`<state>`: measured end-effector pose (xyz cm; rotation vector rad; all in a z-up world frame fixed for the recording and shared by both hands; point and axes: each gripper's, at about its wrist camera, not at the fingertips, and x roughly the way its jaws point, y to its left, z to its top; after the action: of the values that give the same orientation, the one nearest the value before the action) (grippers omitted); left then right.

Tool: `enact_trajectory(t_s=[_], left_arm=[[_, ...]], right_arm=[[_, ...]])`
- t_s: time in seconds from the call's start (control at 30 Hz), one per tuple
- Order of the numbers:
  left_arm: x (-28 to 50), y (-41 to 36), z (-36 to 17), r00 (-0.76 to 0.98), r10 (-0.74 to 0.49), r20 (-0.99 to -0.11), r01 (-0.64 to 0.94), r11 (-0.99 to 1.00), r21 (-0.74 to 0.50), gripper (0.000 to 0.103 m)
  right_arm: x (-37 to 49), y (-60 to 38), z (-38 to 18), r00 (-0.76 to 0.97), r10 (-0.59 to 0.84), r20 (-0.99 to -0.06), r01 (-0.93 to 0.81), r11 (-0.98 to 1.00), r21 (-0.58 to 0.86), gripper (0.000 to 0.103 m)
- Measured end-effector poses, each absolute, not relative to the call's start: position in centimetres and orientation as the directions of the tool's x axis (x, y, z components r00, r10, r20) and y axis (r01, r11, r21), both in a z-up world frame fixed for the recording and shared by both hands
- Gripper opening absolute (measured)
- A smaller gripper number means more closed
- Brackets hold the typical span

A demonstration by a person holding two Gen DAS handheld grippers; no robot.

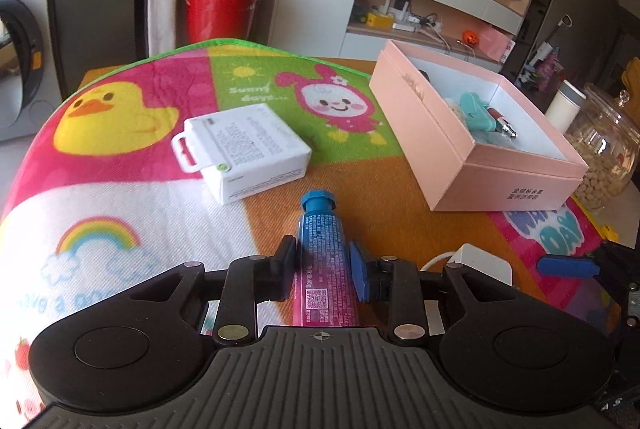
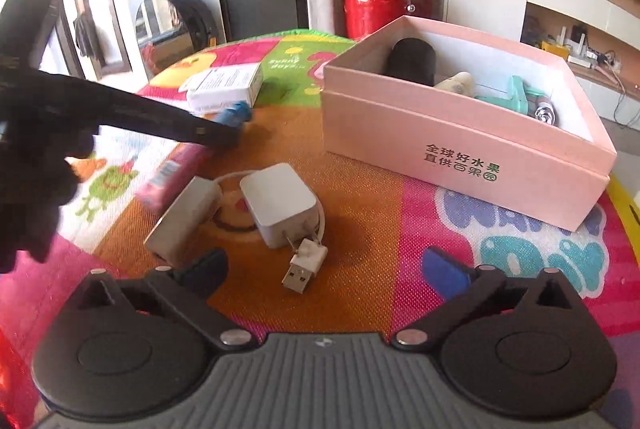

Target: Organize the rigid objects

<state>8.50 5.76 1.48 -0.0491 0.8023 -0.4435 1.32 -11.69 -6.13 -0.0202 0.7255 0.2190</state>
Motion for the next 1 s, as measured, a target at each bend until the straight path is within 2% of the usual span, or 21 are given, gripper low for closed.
enact_trajectory(t_s=[0.17,0.3,0.43,0.5,0.57,0.6,0.67,0.83,1.0], left_arm=[[8.1,7.0,1.5,0.616,-0.413,-0.671,0.325,0.909,-0.261,0.033],[6.5,6.8,3.2,0.658,-0.388,-0.646,0.323,0.919,-0.224,0.03],[4.4,6.4,5.1,0.625,-0.473,-0.621,0.411,0.876,-0.252,0.03],[3.7,5.7,5.4,0.598,-0.5,-0.627,0.449,0.856,-0.256,0.03],[3.4,5.1,5.2,0.583,-0.503,-0.638,0.468,0.85,-0.242,0.03],[3.3,4.9,5.0,0.581,-0.499,-0.643,0.468,0.851,-0.237,0.03],[3.1,4.8,4.6,0.576,-0.488,-0.656,0.456,0.858,-0.237,0.03],[3.0,4.1,3.6,0.539,-0.487,-0.687,0.463,0.853,-0.24,0.03],[2.6,1.1,2.1,0.496,-0.461,-0.736,0.523,0.835,-0.171,0.03]], right_arm=[[2.0,-11.4,-5.9,0.703,0.174,-0.69,-0.197,0.979,0.047,0.103],[2.3,-11.2,-5.6,0.684,0.181,-0.707,-0.201,0.978,0.057,0.103],[1.5,-11.8,-4.6,0.731,0.215,-0.647,-0.182,0.976,0.118,0.095],[1.2,-11.4,-4.2,0.767,0.201,-0.609,-0.185,0.979,0.09,0.089],[1.7,-10.5,-4.0,0.772,0.192,-0.605,-0.199,0.978,0.057,0.071],[2.2,-10.1,-4.0,0.764,0.197,-0.615,-0.214,0.976,0.047,0.066],[3.0,-9.4,-4.4,0.738,0.206,-0.642,-0.235,0.971,0.041,0.042],[0.8,-8.8,-4.0,0.726,0.24,-0.644,-0.284,0.958,0.037,0.034],[-1.4,-9.1,-4.1,0.709,0.219,-0.67,-0.311,0.95,-0.019,0.034]])
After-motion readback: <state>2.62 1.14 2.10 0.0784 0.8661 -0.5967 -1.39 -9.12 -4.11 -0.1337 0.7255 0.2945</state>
